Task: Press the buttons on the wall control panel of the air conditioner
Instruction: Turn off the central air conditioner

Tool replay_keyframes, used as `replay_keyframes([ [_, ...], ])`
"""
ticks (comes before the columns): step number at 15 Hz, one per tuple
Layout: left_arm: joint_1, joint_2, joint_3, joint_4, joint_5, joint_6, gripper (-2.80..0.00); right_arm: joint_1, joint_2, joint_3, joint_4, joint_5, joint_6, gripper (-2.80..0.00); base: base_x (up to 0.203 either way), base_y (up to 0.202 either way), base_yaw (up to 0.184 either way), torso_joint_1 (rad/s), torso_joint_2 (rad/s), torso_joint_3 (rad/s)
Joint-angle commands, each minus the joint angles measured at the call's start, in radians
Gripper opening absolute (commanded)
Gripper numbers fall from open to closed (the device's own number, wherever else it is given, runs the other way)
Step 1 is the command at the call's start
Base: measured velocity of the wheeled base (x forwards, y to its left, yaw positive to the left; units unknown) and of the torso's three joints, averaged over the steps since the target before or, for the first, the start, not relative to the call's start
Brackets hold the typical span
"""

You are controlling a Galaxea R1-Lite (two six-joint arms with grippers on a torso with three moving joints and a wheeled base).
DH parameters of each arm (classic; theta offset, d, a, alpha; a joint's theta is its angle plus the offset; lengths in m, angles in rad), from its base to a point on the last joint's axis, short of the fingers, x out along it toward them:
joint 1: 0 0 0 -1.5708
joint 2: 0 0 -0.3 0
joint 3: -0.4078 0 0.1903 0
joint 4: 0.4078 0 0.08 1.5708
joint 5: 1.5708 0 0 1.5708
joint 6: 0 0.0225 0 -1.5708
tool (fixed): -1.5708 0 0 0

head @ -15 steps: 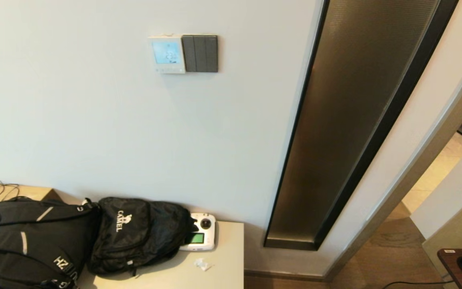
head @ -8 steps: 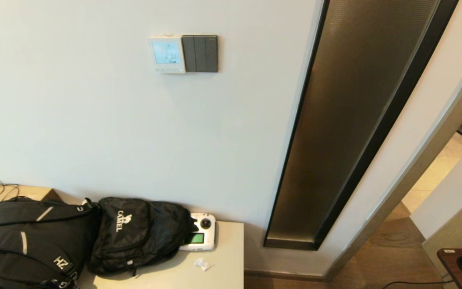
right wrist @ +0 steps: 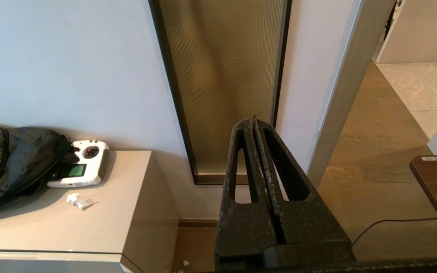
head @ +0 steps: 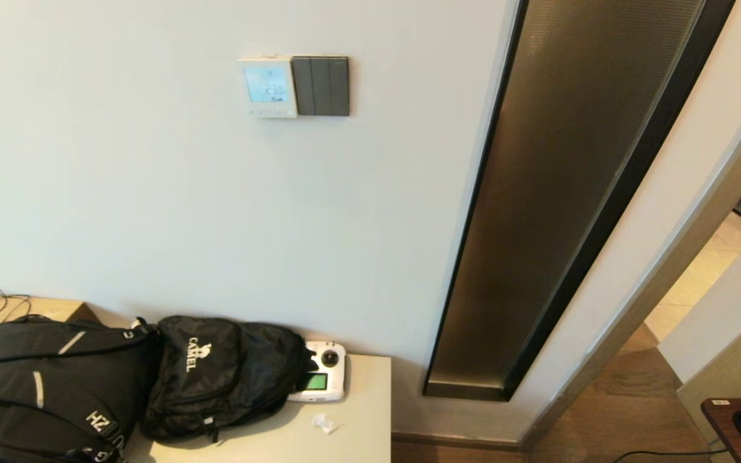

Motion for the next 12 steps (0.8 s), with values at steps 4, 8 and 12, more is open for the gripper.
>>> replay_keyframes([
  [4,0.0,-0.021,0.013,0.014,0.005,0.0,-2.8,0.0,0.001,0.0,0.0,0.0,0.001,-2.8,0.0,0.0,0.0,0.0,0.0,0.0],
  [8,-0.005,-0.064,0.015,0.022,-0.014,0.0,-2.8,-0.002,0.001,0.0,0.0,0.0,0.001,-2.8,0.0,0.0,0.0,0.0,0.0,0.0],
  [12,-0.01,-0.129,-0.009,0.132,-0.056,-0.001,-2.8,0.0,0.001,0.0,0.0,0.0,0.0,-2.8,0.0,0.0,0.0,0.0,0.0,0.0],
])
